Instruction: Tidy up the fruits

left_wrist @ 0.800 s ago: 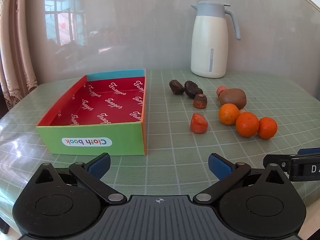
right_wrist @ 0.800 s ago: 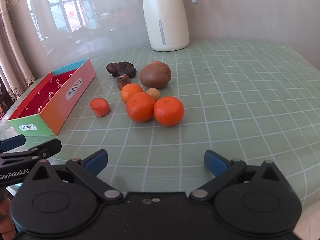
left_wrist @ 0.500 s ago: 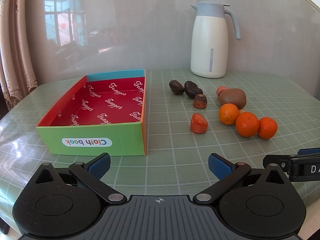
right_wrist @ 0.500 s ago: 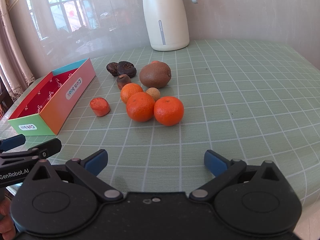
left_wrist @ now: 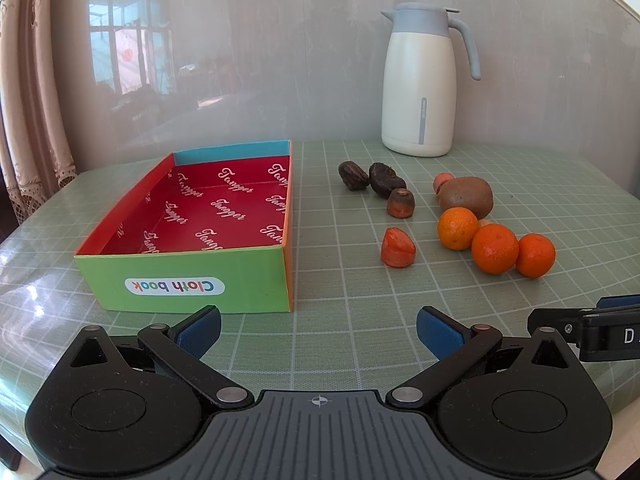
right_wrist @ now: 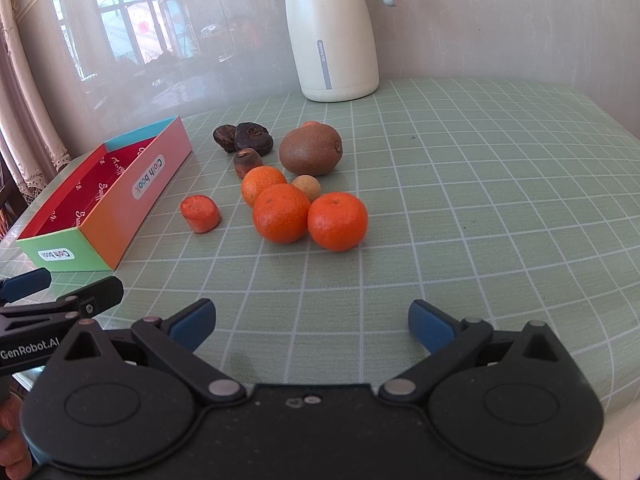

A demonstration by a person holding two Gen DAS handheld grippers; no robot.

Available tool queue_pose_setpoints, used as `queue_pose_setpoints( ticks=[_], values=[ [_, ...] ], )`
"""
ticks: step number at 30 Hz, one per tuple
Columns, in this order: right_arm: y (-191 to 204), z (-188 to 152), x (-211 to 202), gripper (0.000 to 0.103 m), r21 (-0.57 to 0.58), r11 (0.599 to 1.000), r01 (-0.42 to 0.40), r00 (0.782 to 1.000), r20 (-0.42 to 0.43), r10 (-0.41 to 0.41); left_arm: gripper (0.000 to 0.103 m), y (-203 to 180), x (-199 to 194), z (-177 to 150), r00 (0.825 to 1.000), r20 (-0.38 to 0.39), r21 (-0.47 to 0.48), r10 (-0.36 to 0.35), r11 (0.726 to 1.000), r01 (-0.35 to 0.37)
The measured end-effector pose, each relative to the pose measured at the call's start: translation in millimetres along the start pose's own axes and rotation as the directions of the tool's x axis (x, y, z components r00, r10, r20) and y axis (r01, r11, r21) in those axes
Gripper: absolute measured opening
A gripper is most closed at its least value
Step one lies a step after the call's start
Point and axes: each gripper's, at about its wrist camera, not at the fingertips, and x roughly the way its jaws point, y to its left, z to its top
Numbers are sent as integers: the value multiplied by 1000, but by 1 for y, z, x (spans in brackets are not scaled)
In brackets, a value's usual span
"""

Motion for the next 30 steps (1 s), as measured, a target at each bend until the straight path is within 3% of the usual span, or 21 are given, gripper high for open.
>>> queue_pose_setpoints(
  ticks=[18,30],
  values=[
    [-6,1,-4,103,30,1000,9,1000,16,-9,103,-3,0,0,1000,8,11,6,1000,-6],
    [-10,2,-13,103,33,999,15,995,95,-18,103,-6,-6,-1,999,32,30,12,999,-13]
  ],
)
